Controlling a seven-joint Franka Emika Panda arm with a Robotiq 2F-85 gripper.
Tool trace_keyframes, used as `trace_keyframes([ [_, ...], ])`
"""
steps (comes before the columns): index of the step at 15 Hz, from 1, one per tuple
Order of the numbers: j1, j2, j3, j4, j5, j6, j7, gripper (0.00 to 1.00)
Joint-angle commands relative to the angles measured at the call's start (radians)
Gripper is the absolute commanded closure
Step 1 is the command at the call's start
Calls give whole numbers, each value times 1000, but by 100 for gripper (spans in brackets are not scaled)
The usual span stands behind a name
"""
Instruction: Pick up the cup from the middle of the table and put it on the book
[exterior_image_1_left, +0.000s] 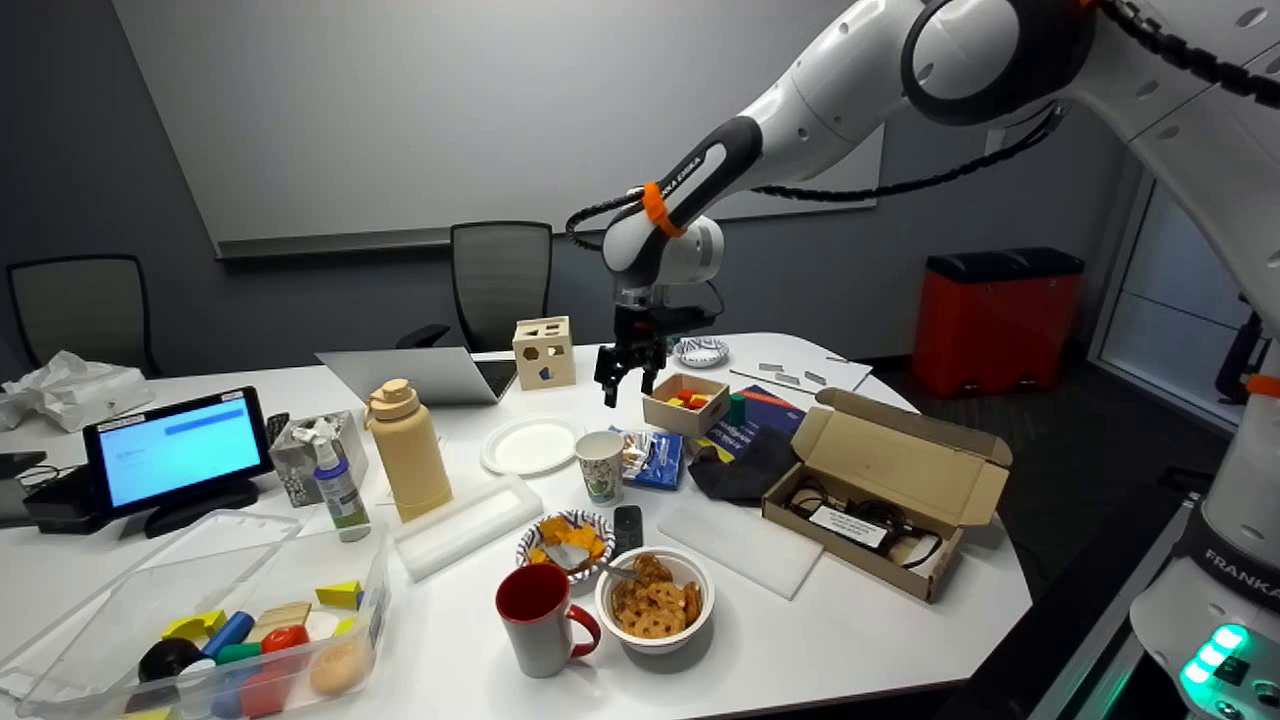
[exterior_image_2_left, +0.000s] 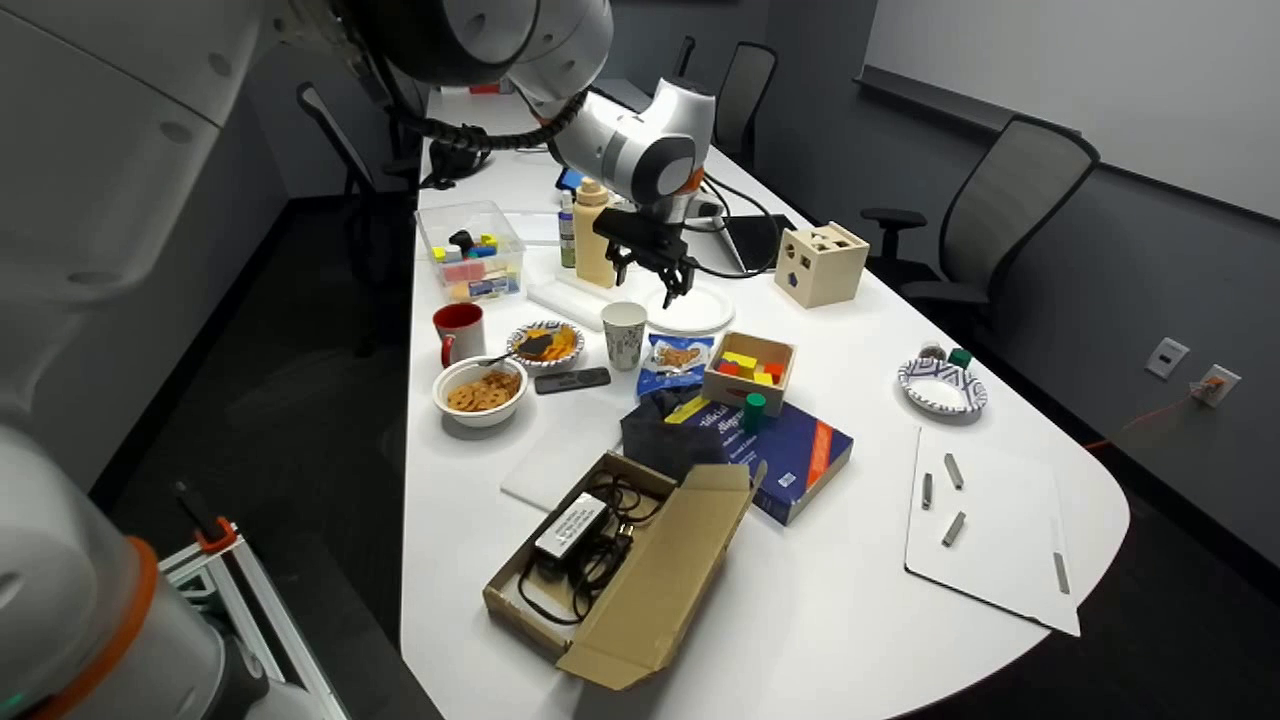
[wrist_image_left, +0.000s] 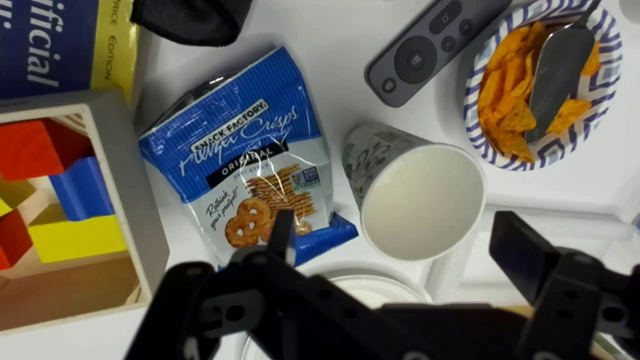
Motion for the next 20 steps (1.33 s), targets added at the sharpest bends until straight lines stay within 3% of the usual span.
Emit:
trace_keyframes([
  [1,15,70,-1,66,-56,-23,29,0],
  [20,26,298,-19,323,-109,-28,96,0],
])
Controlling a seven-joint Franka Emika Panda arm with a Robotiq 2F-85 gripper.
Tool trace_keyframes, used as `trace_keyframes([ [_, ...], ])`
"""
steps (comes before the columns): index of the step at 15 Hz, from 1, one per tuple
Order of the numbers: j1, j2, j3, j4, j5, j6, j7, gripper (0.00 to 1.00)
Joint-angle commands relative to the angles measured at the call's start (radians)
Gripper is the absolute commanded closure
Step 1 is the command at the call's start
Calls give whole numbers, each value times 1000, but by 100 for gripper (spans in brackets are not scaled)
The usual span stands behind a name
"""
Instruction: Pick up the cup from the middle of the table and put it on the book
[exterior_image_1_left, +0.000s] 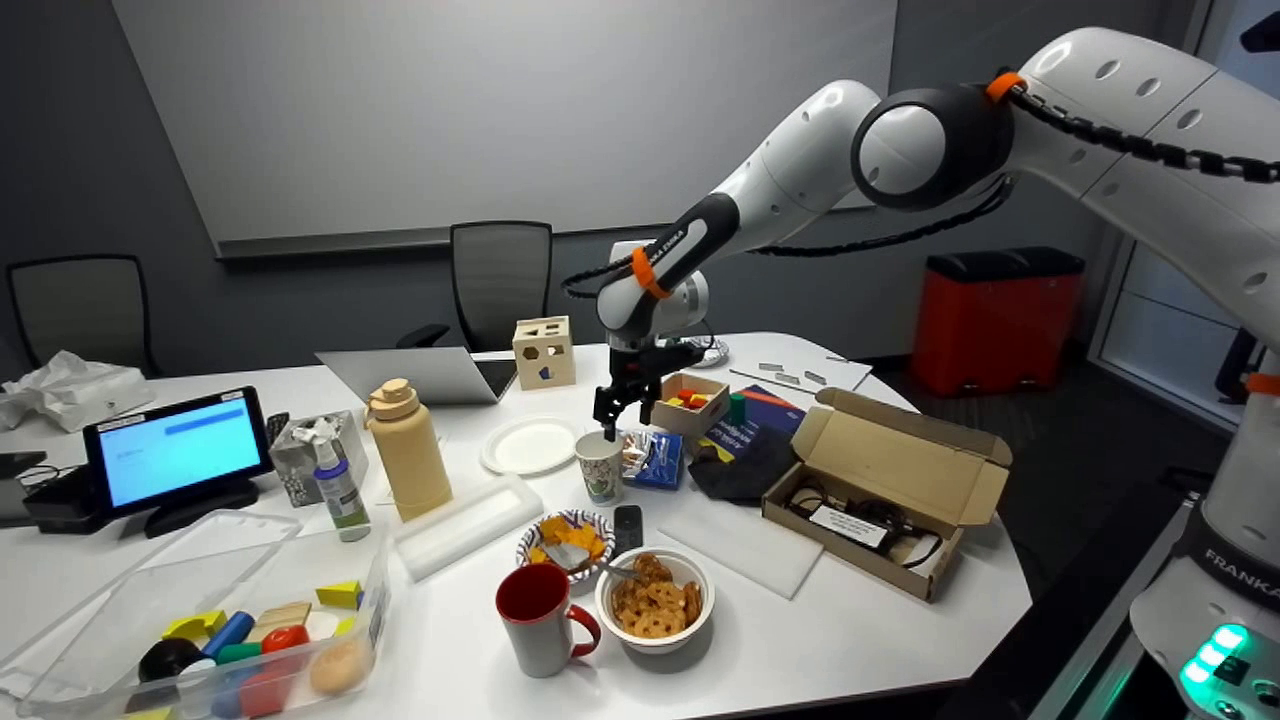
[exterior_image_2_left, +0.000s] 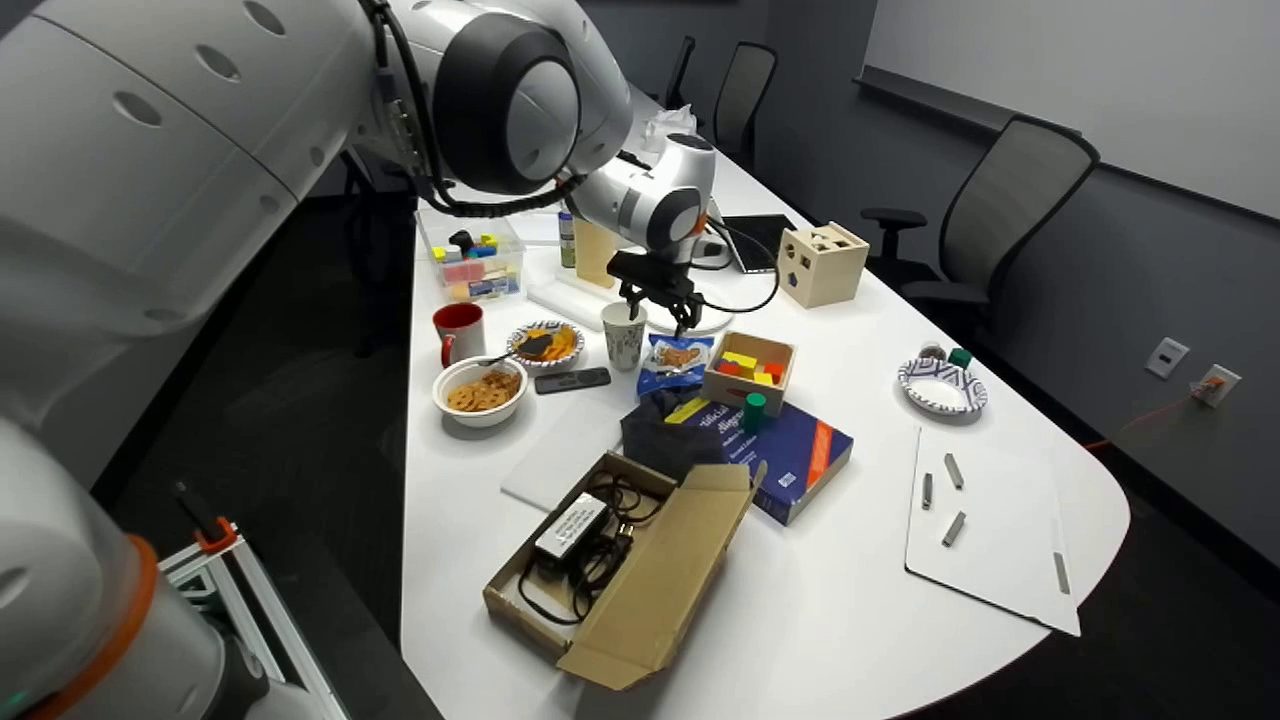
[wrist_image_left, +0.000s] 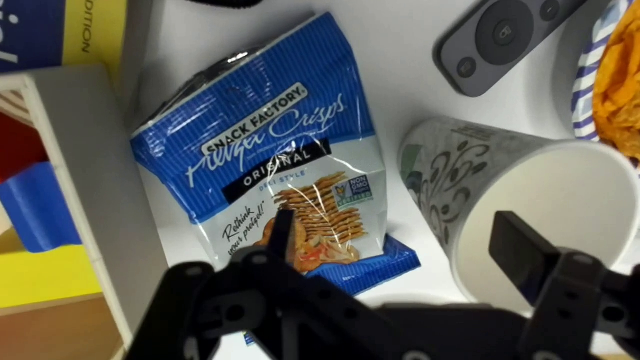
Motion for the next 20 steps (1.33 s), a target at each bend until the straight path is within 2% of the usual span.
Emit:
trace_keyframes([
  [1,12,69,-7,111,-20,-35,33,0],
  [3,15,87,-9,133,-24,-48,38,0],
  [4,17,95,-9,141,-26,-50,41,25],
  [5,18,104,-8,151,-27,-54,42,25],
  [8,21,119,-4,172,-26,-64,45,51],
  [14,39,127,3,219,-28,-98,40,96],
  [15,43,123,8,224,-26,-103,38,100],
  [20,65,60,26,210,-18,-132,40,99],
])
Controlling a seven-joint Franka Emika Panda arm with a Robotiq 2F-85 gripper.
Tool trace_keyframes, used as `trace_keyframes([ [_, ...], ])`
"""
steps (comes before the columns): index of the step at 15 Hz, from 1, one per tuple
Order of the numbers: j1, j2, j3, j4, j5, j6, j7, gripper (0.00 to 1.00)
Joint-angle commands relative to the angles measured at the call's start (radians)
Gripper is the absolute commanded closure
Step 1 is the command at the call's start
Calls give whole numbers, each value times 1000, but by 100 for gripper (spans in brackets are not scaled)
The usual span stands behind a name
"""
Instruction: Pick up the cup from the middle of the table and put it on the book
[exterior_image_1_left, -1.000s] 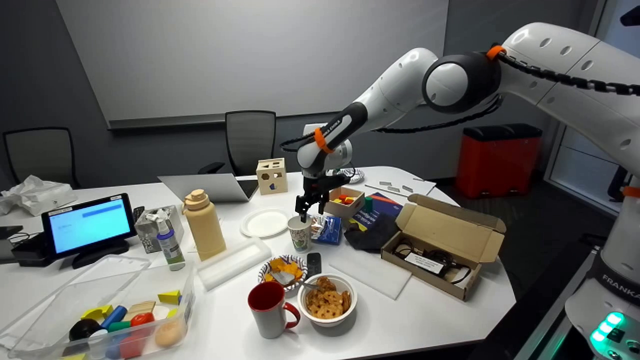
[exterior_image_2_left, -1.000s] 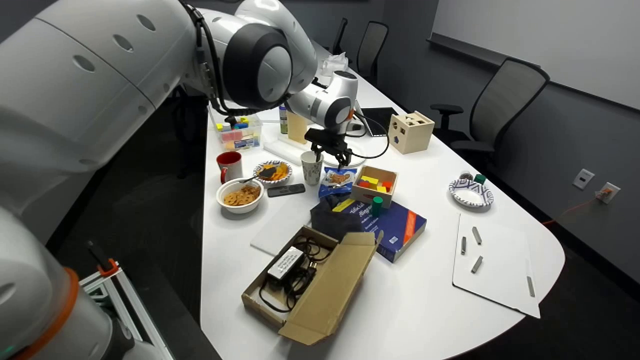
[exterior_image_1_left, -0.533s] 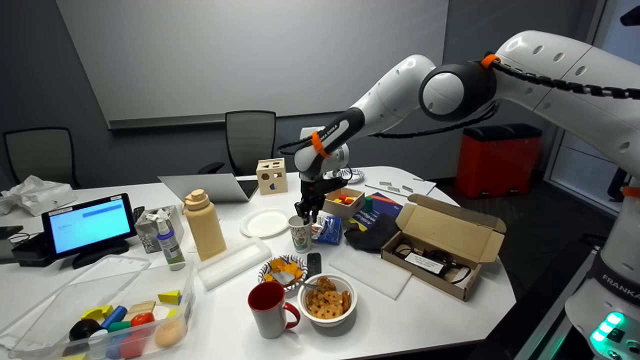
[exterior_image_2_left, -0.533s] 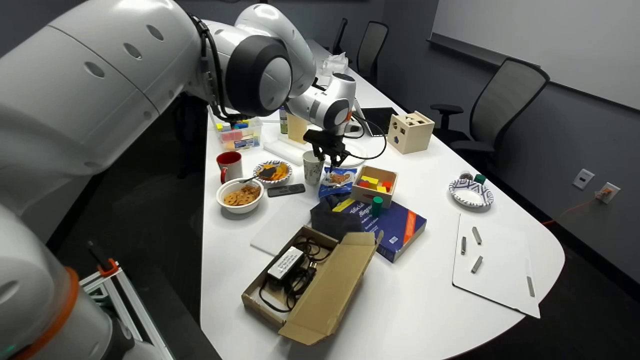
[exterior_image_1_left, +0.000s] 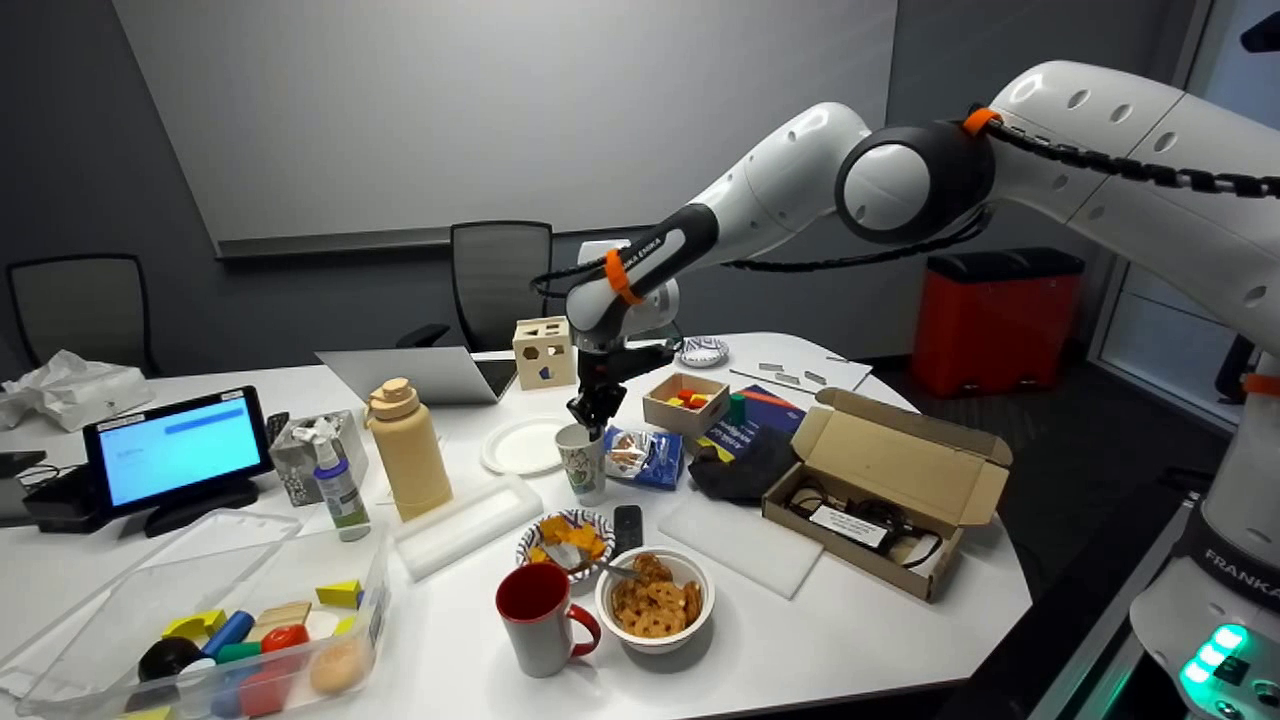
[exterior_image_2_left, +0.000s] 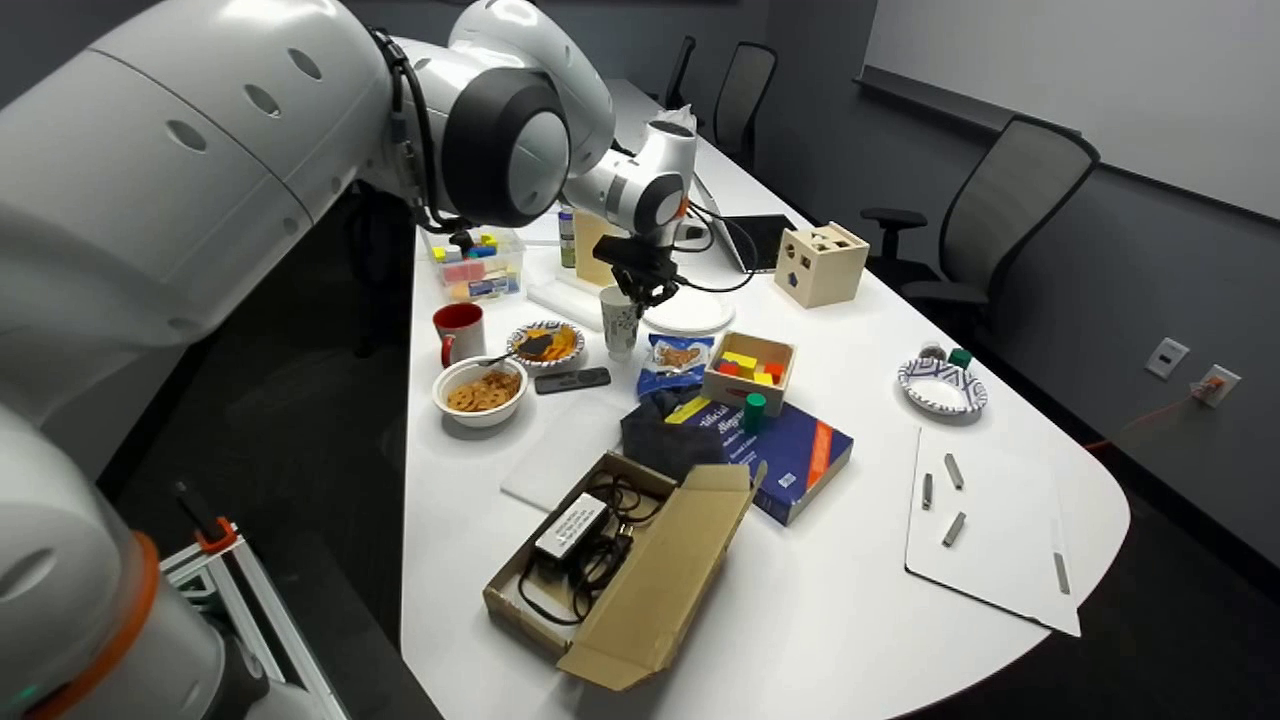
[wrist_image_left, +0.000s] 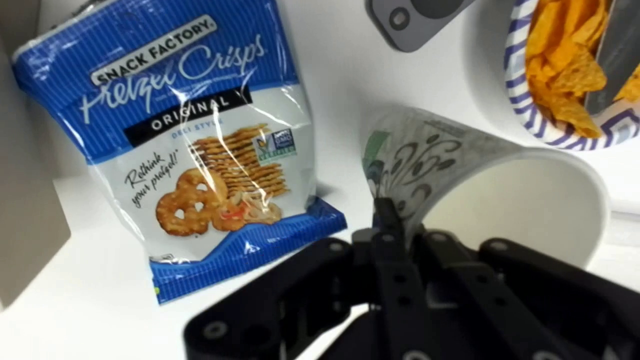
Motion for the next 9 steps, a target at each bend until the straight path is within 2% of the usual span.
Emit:
trace_keyframes([
  [1,6,-59,13,0,-2,-56,23,99],
  [3,3,-127,10,-51,0,-74,43,99],
  [6,-30,-278,7,-187,28,-84,68,99],
  [9,-71,-401,5,-305,62,-44,114,99],
])
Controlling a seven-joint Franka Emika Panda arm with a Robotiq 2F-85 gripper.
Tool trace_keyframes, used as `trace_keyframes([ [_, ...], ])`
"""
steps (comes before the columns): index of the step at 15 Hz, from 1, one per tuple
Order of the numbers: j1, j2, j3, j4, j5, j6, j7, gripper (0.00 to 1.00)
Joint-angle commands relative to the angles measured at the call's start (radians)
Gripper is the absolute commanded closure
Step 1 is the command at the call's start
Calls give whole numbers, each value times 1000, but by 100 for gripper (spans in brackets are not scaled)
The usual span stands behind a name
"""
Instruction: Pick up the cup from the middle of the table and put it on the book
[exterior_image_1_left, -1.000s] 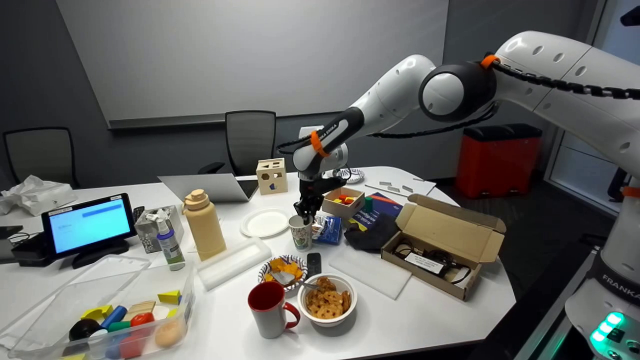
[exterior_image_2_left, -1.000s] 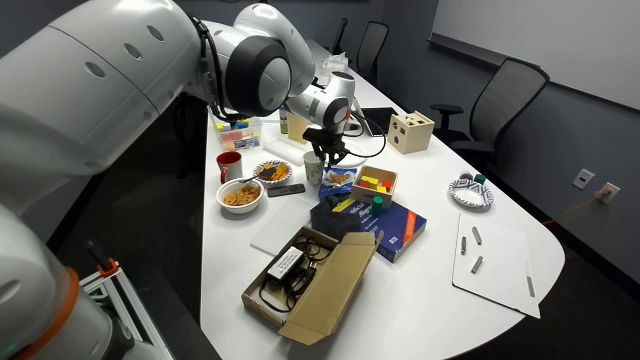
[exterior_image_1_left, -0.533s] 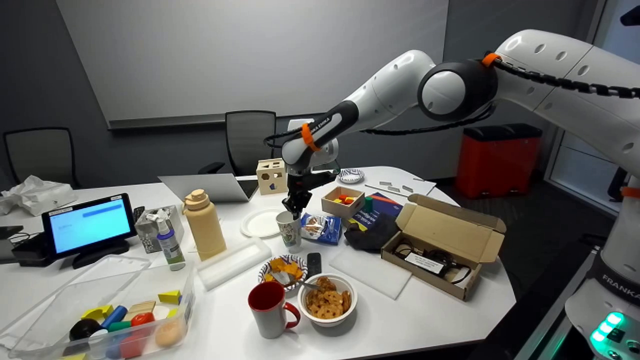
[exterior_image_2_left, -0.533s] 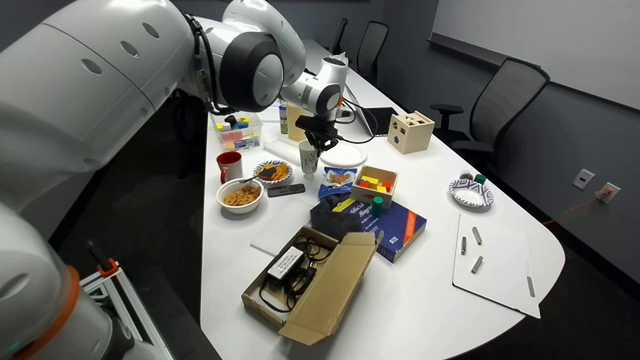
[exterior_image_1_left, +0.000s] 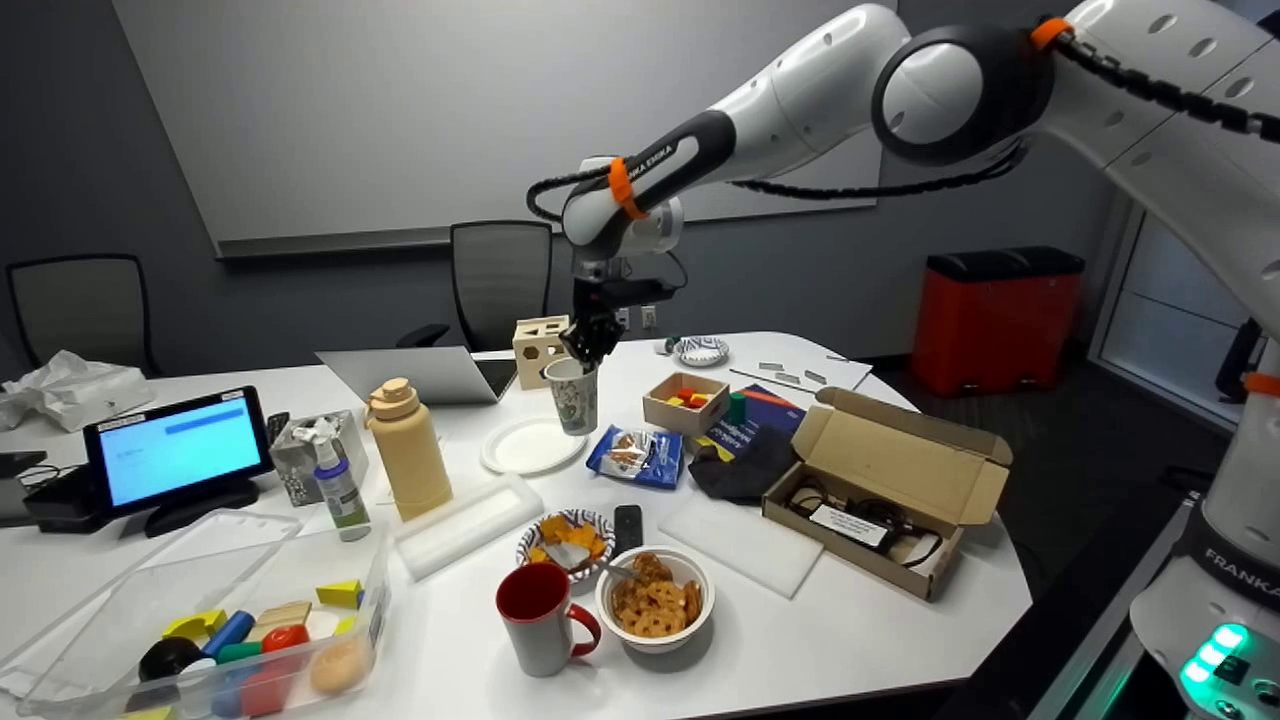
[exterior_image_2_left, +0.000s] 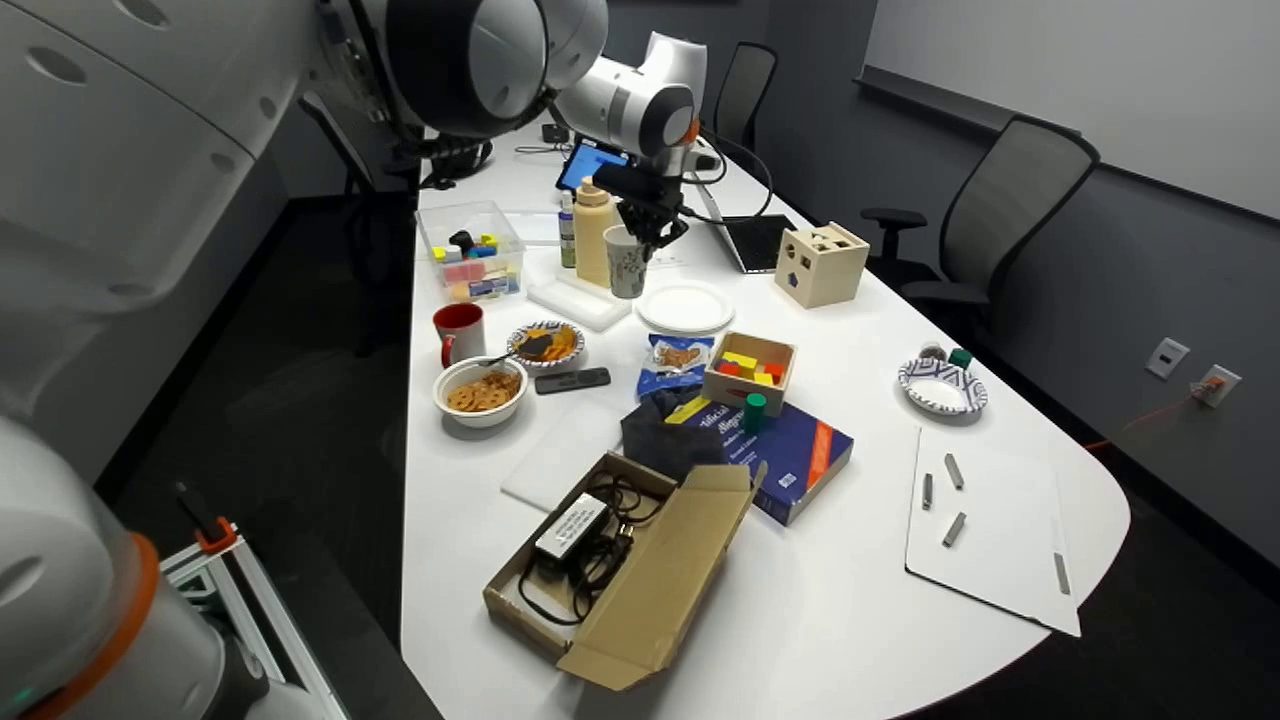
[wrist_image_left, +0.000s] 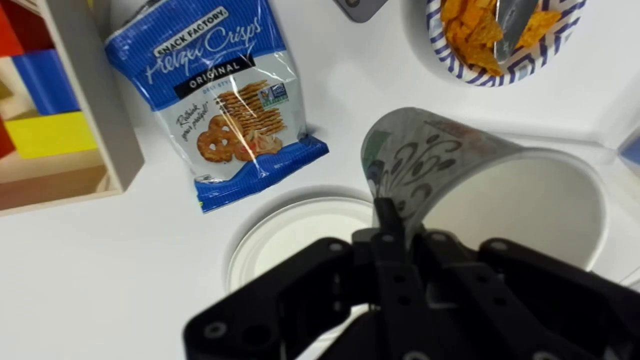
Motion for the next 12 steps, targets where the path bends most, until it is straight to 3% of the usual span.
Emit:
trace_keyframes([
  [1,-60,-209,1,-232,60,35,49,99],
  [7,-157,-419,-13,-483,207,130,60,99],
  [12,-202,-569,-88,-728,228,209,128,99],
])
